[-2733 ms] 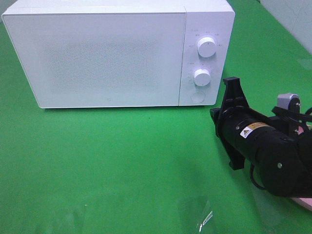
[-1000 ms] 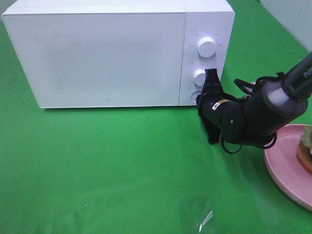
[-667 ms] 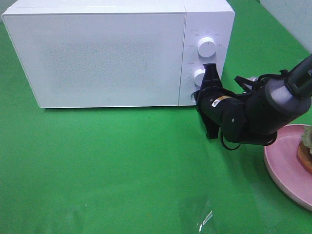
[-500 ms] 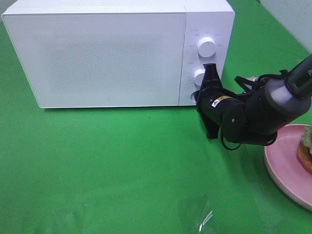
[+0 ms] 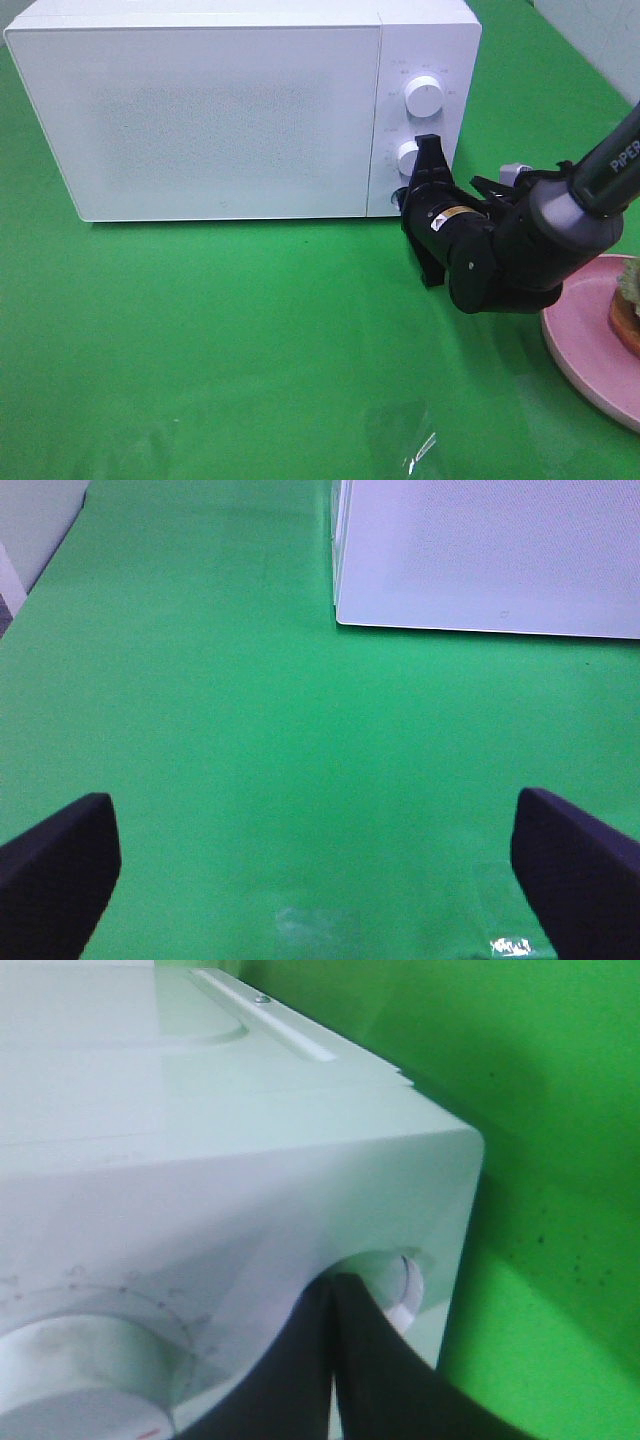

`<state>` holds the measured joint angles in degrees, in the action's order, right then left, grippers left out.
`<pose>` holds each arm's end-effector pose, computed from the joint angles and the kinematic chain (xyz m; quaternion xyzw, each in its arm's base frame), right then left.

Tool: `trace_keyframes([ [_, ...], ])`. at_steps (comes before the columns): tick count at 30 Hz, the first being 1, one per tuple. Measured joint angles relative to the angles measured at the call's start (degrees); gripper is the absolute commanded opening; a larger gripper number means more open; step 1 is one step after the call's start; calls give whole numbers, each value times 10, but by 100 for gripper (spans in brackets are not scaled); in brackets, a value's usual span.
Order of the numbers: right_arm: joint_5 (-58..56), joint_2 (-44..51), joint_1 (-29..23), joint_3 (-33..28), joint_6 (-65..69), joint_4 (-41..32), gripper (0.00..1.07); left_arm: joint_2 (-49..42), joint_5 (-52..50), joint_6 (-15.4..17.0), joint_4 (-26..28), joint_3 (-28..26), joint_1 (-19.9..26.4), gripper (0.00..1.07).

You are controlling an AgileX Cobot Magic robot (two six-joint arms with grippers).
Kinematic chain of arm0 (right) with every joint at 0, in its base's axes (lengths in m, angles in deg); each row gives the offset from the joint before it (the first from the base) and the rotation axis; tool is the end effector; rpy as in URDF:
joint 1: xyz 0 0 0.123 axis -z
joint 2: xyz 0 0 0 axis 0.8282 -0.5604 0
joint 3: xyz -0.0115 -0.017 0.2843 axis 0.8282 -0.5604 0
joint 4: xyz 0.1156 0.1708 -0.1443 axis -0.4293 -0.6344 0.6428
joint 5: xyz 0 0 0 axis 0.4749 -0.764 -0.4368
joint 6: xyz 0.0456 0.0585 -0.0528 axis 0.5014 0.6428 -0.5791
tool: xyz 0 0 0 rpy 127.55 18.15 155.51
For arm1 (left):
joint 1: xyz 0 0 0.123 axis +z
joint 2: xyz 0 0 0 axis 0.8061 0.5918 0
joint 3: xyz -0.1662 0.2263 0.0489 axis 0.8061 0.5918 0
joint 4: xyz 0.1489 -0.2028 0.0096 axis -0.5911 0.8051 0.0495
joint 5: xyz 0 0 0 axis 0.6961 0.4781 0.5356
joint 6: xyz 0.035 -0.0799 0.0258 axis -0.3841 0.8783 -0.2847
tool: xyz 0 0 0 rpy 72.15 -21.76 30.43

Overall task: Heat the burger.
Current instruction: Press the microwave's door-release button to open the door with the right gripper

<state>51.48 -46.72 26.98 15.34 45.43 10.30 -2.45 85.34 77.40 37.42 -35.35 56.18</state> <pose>0.3440 0.1540 0.0774 0.5163 0.6078 0.4491 0.4027 -0.0088 -0.0075 0.2801 -0.0053 0.8532 -0.0260 0.5209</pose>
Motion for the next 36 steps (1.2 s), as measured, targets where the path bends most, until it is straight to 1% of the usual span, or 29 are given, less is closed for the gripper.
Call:
trace_keyframes([
  [3,3,-14,-1,17,0,-10,0,0,0,0,0,0,0,98],
  [6,2,-15,-2,20,-1,-15,0,0,0,0,0,0,0,98],
  [7,-2,-18,-6,26,-1,-32,0,0,0,0,0,0,0,98],
  [13,-12,-21,-14,37,-2,-68,0,0,0,0,0,0,0,98],
  [24,-14,-21,-19,39,-1,-81,0,0,0,0,0,0,0,98],
  [30,-2,-19,-29,38,34,-98,0,0,0,0,0,0,0,98],
  [35,10,-14,-33,25,44,-97,0,0,0,0,0,0,0,98],
  [36,7,-5,-34,15,44,-94,0,0,0,0,0,0,0,98],
])
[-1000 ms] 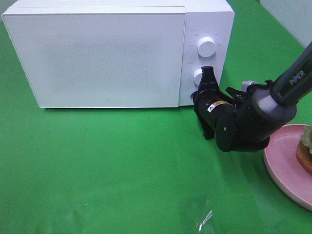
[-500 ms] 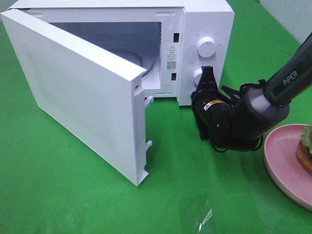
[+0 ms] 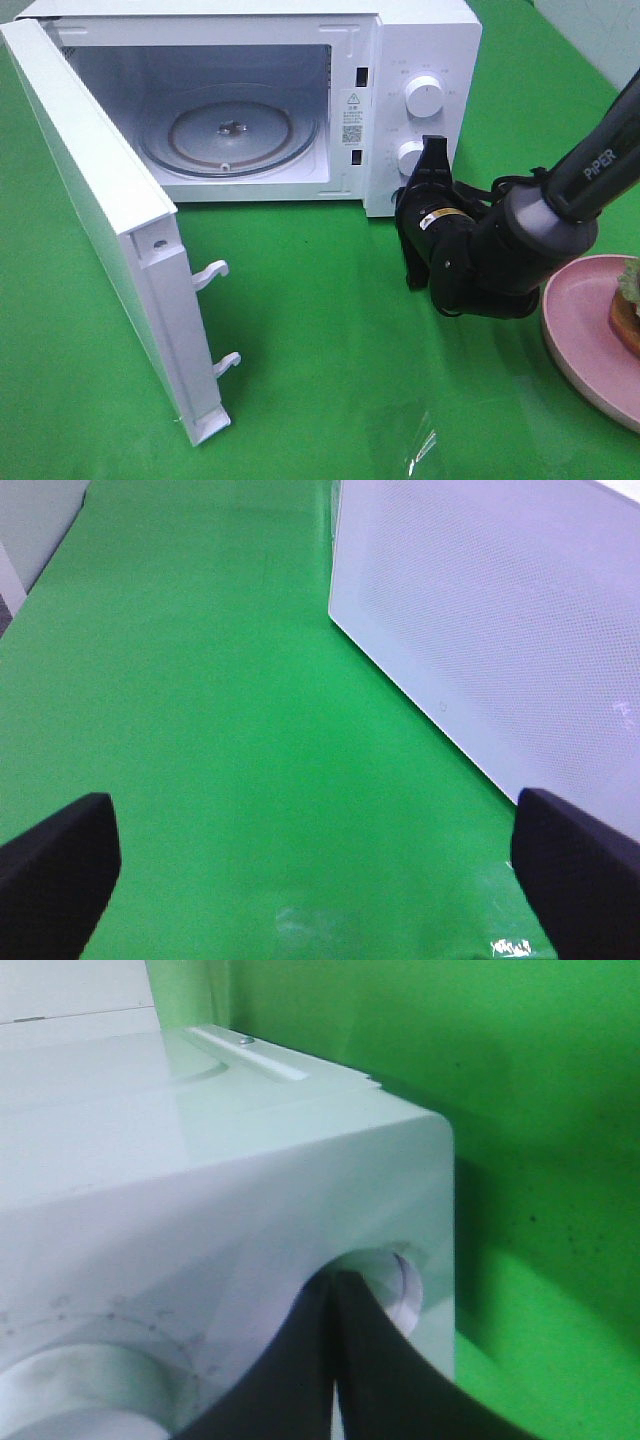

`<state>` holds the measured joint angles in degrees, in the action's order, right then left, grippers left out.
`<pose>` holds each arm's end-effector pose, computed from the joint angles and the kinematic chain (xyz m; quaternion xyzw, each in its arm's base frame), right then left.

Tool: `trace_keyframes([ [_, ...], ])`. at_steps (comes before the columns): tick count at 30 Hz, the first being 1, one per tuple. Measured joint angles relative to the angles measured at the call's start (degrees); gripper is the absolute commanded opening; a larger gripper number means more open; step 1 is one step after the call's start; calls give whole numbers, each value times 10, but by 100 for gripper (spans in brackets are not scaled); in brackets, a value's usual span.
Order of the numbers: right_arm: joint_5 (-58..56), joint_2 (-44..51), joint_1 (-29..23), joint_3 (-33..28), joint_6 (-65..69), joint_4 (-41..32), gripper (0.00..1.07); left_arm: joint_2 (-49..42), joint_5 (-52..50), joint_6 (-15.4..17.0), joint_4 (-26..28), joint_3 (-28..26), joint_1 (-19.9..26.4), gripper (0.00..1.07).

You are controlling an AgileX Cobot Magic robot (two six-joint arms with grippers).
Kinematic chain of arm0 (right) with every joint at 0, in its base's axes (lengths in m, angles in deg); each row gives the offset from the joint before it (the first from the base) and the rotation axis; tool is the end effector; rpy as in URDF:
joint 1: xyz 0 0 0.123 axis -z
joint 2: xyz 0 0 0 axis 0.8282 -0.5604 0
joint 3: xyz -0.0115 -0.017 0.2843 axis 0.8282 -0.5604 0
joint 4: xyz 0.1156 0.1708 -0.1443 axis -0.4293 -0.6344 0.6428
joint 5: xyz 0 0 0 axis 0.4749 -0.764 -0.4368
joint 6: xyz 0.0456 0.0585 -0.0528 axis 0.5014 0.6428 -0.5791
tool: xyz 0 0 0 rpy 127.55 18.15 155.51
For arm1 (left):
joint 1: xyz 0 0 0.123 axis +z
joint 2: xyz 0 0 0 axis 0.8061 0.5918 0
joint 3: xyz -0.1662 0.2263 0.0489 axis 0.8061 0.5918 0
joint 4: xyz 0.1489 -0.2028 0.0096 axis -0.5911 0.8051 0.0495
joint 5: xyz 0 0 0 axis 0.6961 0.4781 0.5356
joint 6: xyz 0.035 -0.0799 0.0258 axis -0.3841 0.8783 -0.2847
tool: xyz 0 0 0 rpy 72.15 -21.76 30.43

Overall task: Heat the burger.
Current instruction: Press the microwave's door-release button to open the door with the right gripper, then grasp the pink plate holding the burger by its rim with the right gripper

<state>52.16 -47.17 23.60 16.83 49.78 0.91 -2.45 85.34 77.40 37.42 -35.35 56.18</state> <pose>0.3408 0.1648 0.0782 0.5777 0.5476 0.4610 0.3924 -0.0088 -0.0075 0.2801 -0.0053 0.8532 -0.0260 0.5209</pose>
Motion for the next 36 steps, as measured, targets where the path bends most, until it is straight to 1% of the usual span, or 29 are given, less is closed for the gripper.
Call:
trace_keyframes([
  [1,0,0,0,0,0,0,0,0,0,0,0,0,0,98],
  [3,-23,27,-1,-19,-3,13,0,0,0,0,0,0,0,98],
  [8,-28,53,-1,-30,-13,33,0,0,0,0,0,0,0,98],
  [10,-65,87,-1,-50,-45,38,0,0,0,0,0,0,0,98],
  [17,-121,130,-1,-72,-97,41,0,0,0,0,0,0,0,98],
  [19,-186,162,-1,-77,-163,41,0,0,0,0,0,0,0,98],
  [20,-186,162,-1,-77,-163,41,0,0,0,0,0,0,0,98],
  [21,-212,179,0,-77,-202,41,0,0,0,0,0,0,0,98],
  [24,-231,190,0,-77,-226,41,1,0,0,0,0,0,0,98],
  [25,-256,203,0,-77,-269,41,1,0,0,0,0,0,0,98],
  [26,-256,203,0,-77,-269,41,1,0,0,0,0,0,0,98],
  [27,-289,222,1,-78,-338,41,2,0,0,0,0,0,0,98],
  [28,-289,222,1,-78,-338,41,2,0,0,0,0,0,0,98],
  [29,-321,240,1,-78,-403,41,2,0,0,0,0,0,0,98],
  [30,-321,240,1,-78,-403,41,2,0,0,0,0,0,0,98],
  [32,-382,269,3,-78,-511,40,3,0,0,0,0,0,0,98],
  [33,-382,269,3,-78,-511,40,3,0,0,0,0,0,0,98],
  [34,-419,283,7,-78,-554,40,3,0,0,0,0,0,0,98],
  [35,-419,283,7,-78,-554,40,3,0,0,0,0,0,0,98],
  [36,-447,295,14,-78,-590,40,3,0,0,0,0,0,0,98],
])
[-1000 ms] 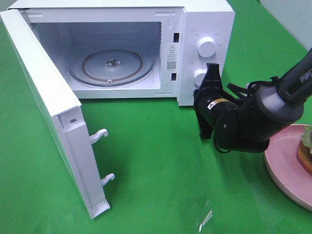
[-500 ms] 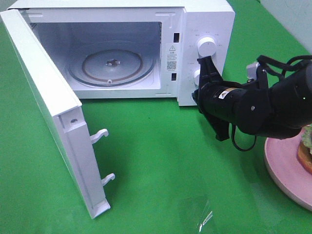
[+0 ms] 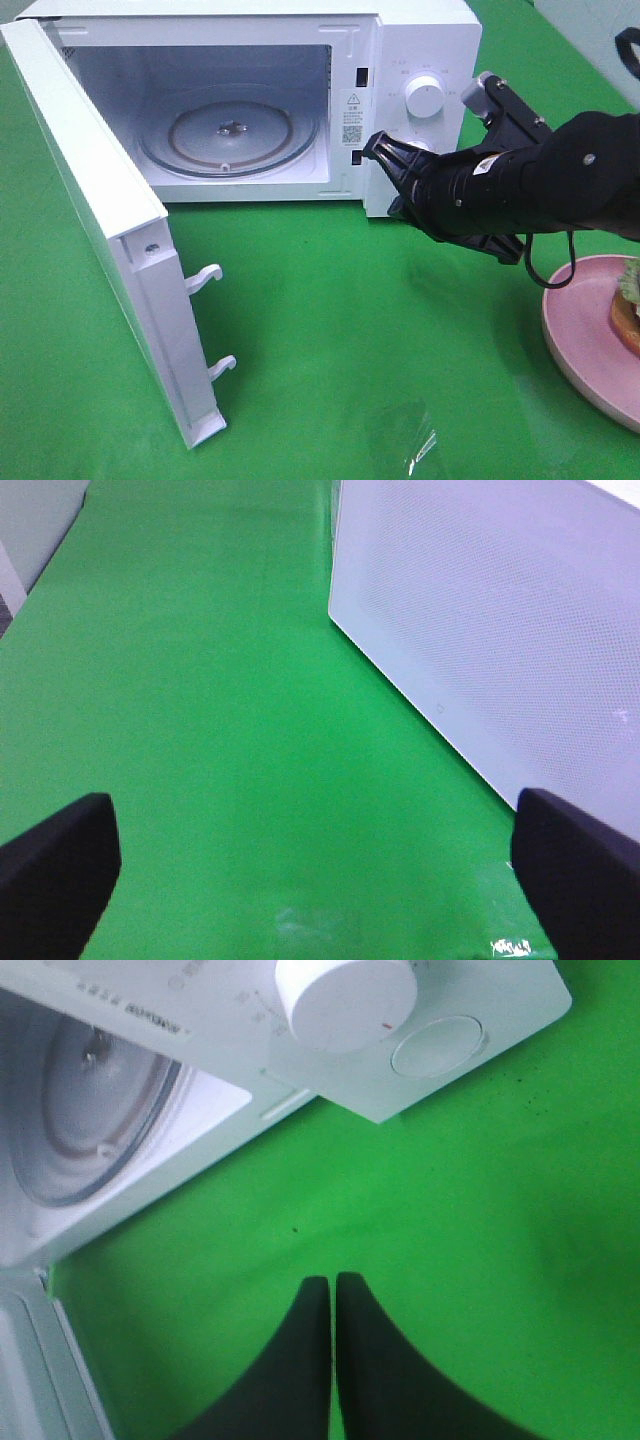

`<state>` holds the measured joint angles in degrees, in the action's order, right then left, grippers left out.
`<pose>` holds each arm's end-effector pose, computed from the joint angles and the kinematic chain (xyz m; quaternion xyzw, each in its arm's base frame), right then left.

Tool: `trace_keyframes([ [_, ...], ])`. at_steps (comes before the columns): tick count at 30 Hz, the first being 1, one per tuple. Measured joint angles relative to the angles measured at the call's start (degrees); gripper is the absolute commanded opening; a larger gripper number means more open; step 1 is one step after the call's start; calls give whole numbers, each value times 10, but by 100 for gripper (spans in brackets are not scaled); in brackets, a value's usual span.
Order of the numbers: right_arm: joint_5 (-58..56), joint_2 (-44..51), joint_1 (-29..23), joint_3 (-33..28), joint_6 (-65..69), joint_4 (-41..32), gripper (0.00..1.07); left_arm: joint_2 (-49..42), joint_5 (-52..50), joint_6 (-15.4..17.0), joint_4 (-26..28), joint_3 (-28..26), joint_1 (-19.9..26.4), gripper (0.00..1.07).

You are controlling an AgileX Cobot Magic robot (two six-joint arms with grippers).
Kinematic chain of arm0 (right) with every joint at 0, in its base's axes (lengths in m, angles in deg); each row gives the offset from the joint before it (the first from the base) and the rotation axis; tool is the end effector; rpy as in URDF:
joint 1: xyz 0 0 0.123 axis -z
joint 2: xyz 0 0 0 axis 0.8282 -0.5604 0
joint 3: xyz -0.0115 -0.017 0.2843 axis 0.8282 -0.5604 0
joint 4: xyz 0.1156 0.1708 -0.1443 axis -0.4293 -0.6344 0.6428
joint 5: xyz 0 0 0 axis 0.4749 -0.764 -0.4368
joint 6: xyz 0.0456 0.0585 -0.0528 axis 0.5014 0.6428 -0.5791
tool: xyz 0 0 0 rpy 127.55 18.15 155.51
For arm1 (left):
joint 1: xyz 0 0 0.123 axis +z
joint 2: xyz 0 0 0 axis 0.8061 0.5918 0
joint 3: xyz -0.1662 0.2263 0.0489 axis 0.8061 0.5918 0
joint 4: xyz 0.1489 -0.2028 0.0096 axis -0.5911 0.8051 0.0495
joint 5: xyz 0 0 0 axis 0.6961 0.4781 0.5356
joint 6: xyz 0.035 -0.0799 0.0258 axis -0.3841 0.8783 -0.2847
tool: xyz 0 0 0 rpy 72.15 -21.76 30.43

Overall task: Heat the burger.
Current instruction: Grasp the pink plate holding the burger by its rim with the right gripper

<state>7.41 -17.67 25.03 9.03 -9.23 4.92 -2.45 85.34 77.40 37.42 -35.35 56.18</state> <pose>0.2805 0.1560 0.1715 0.2121 0.8698 0.2653 0.3579 -0.0088 -0.0075 0.2801 -0.0053 0.8532 -0.0260 0.5209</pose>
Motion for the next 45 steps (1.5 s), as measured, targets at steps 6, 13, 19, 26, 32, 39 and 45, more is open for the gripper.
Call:
trace_keyframes([
  [6,-100,44,25,0,-91,2,3,0,0,0,0,0,0,98],
  [13,-230,95,55,7,-143,70,7,0,0,0,0,0,0,98],
  [19,-340,125,58,31,-145,168,12,0,0,0,0,0,0,98],
  [26,-469,162,59,57,-146,270,21,0,0,0,0,0,0,98],
  [32,-514,209,59,60,-152,311,48,0,0,0,0,0,0,98],
  [39,-535,237,59,60,-171,343,89,0,0,0,0,0,0,98],
  [45,-570,238,59,62,-170,368,92,0,0,0,0,0,0,98],
])
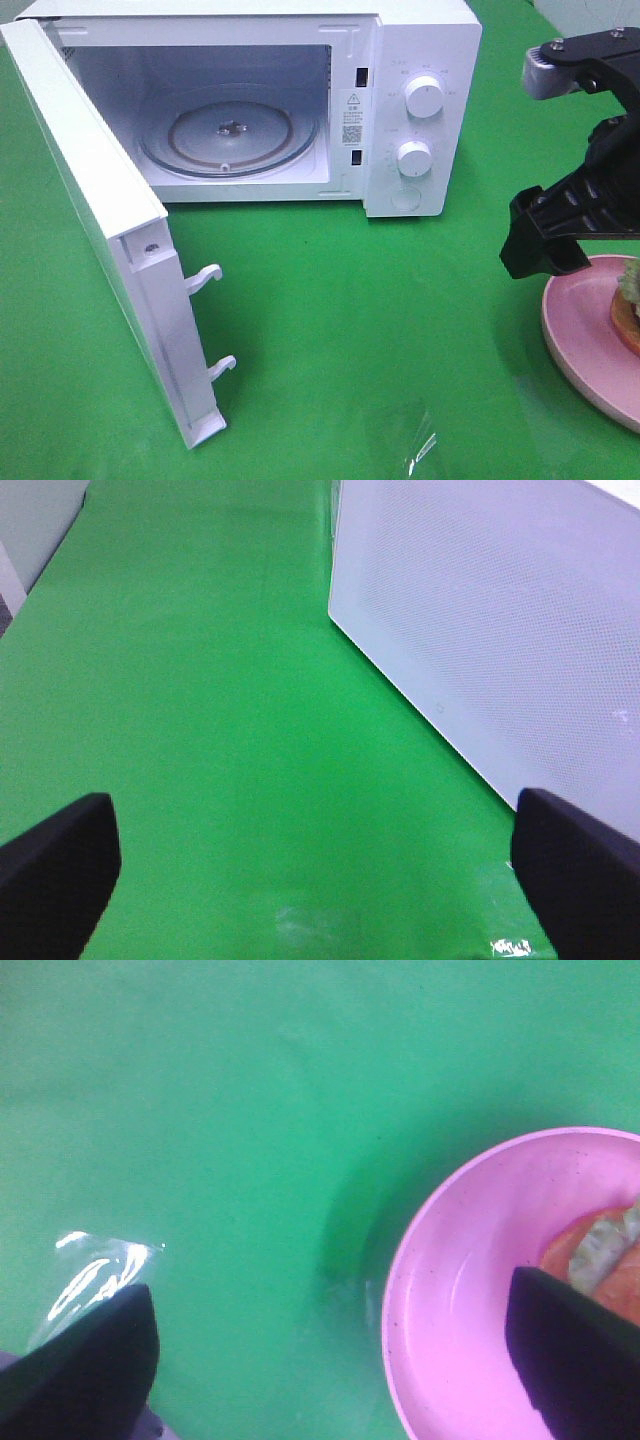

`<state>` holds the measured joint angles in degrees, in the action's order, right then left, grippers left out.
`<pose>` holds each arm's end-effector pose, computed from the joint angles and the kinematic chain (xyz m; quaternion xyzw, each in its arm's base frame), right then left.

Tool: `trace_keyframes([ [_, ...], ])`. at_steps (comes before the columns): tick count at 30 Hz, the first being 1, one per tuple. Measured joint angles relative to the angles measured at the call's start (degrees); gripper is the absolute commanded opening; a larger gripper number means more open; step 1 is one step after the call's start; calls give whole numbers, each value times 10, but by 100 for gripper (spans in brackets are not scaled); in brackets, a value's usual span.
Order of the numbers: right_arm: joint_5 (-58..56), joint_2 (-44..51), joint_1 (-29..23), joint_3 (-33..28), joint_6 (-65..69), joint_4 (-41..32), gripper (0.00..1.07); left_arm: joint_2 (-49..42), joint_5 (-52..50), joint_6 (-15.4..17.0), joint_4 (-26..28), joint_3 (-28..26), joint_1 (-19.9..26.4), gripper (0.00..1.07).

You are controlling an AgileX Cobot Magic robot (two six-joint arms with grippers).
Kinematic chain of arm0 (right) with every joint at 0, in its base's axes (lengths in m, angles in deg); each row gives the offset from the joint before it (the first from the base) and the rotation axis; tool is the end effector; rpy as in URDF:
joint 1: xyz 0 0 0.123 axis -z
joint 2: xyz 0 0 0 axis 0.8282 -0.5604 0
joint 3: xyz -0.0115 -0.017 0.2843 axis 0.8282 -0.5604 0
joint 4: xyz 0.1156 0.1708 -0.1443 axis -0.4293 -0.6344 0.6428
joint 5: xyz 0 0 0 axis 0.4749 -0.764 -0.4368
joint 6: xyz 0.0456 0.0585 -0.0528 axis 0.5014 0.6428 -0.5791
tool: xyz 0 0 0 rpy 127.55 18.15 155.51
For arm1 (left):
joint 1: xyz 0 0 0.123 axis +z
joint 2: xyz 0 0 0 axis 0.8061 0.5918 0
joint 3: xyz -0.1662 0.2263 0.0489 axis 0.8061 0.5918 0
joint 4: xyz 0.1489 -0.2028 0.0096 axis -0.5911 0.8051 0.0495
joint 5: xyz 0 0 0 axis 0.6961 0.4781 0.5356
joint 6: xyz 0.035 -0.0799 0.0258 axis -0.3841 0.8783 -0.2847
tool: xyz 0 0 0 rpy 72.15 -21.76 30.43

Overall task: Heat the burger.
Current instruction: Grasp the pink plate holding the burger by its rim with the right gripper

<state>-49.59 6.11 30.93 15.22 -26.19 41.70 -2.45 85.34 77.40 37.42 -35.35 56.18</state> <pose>0.2169 0.0926 0.2636 -0.1673 0.9560 0.0198 0.2400 -0.0088 -0.0075 0.2801 -0.0053 0.8532 -0.0260 0.5209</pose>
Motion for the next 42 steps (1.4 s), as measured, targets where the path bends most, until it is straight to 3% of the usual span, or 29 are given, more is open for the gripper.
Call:
trace_keyframes([
  [8,-56,0,0,1,19,26,90,0,0,0,0,0,0,98],
  [17,-67,-5,45,1,21,24,89,0,0,0,0,0,0,98],
  [27,-57,-44,53,-1,21,24,87,0,0,0,0,0,0,98],
  [42,56,-111,53,-87,36,23,85,0,0,0,0,0,0,98],
])
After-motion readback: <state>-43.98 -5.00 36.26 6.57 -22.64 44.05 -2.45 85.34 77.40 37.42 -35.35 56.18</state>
